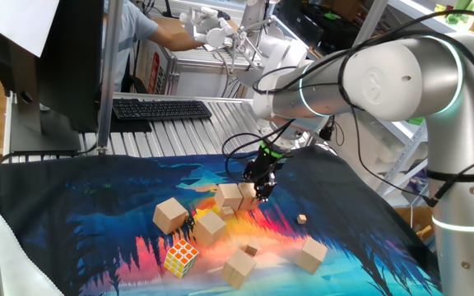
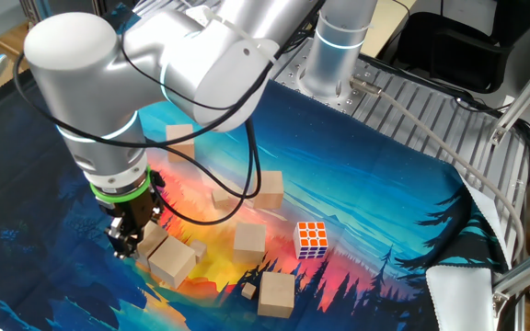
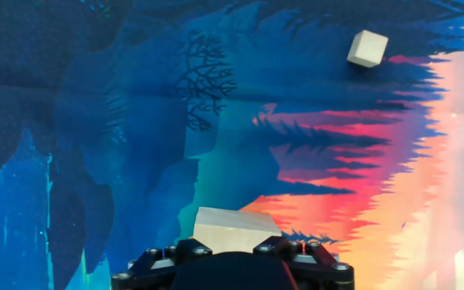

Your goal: Stack the blocks into a pyramid shape

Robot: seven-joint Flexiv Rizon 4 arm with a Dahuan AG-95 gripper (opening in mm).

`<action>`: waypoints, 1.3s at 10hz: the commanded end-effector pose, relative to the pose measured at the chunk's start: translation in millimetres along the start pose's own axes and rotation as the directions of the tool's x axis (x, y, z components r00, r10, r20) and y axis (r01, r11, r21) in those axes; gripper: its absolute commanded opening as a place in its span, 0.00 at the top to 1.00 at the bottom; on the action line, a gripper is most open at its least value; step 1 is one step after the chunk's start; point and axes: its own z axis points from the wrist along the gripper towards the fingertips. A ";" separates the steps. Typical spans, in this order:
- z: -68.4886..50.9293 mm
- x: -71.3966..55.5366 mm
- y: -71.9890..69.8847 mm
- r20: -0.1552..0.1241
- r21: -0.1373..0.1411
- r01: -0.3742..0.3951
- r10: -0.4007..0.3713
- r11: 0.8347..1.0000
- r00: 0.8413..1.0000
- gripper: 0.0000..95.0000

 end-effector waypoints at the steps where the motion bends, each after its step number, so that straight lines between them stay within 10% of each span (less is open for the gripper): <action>1: -0.7 -0.5 2.3 0.001 0.001 0.002 -0.002 1.000 1.000 1.00; 13: 1.9 -0.6 9.0 0.020 0.006 0.007 -0.007 1.000 1.000 1.00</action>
